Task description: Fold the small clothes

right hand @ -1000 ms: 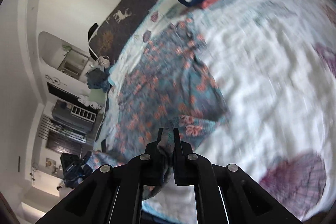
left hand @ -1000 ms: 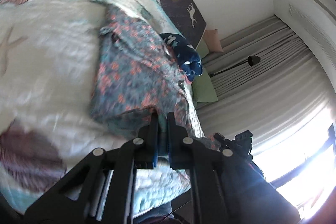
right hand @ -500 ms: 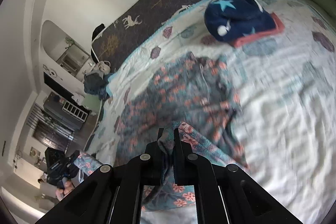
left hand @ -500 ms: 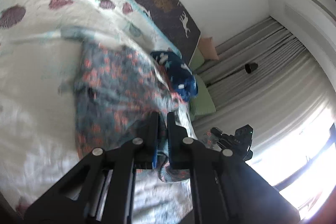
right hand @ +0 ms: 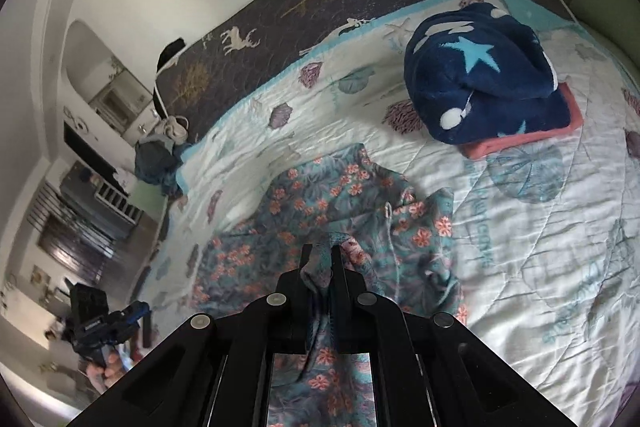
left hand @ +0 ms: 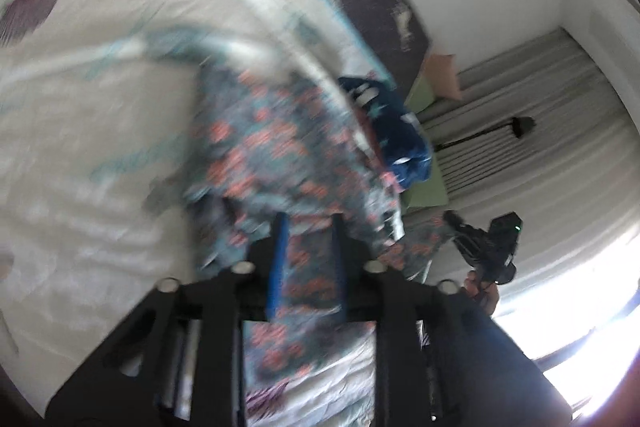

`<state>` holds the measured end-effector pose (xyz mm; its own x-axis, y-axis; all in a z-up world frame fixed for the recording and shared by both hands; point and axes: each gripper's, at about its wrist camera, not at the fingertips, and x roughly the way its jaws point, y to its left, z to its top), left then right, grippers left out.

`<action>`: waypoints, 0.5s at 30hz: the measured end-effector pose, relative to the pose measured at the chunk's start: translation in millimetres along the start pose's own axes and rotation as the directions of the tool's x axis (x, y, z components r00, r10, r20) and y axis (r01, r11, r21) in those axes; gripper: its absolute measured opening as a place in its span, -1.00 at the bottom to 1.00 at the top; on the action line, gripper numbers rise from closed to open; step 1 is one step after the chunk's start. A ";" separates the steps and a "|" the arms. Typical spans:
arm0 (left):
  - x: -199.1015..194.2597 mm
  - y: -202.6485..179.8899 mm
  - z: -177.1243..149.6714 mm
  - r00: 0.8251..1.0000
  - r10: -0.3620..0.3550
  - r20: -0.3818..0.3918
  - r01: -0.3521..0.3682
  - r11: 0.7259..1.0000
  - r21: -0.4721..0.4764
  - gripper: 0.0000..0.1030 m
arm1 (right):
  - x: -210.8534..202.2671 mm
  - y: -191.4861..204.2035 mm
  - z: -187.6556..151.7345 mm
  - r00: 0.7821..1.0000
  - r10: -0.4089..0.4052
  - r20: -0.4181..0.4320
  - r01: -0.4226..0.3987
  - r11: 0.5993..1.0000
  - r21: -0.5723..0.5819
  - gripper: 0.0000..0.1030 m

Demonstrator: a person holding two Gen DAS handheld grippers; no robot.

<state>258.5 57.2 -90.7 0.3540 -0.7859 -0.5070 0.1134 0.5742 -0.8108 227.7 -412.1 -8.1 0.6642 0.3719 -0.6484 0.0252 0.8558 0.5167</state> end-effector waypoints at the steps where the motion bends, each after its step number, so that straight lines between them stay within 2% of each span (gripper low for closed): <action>1: 1.6 10.1 -5.7 0.999 -0.013 -0.032 0.011 0.999 -0.048 -0.36 | -1.0 -2.1 -3.0 1.000 0.000 -0.005 0.000 1.000 0.008 -0.91; 3: 0.5 20.9 -18.5 0.997 -0.047 -0.056 0.042 0.995 -0.095 -0.31 | -5.8 -5.8 -9.6 1.000 -0.013 -0.009 0.013 1.000 0.014 -0.91; 5: 0.1 24.7 -27.1 0.997 -0.034 -0.071 0.026 0.994 -0.110 0.07 | -12.1 -7.9 -13.5 1.000 -0.025 -0.008 0.025 1.000 0.008 -0.91; 6: 0.3 25.9 -29.3 0.997 -0.026 -0.066 0.018 0.994 -0.112 0.13 | -14.9 -9.1 -14.7 1.000 -0.026 -0.009 0.026 1.000 0.010 -0.91; 11: 9.7 35.0 -20.0 0.999 -0.008 -0.038 0.003 0.991 -0.136 0.14 | -26.4 -11.8 -20.0 1.000 -0.015 0.001 0.015 1.000 0.024 -0.90; 15: 26.1 46.2 -11.5 0.995 -0.086 -0.056 0.074 0.977 -0.200 0.14 | -31.8 -10.7 -22.9 1.000 -0.014 0.009 0.014 1.000 0.025 -0.90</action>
<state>262.3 60.5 -144.8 0.2903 -0.8442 -0.4505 -0.0484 0.4573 -0.8880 189.2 -424.9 -5.8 0.6706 0.3567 -0.6504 0.0532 0.8514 0.5218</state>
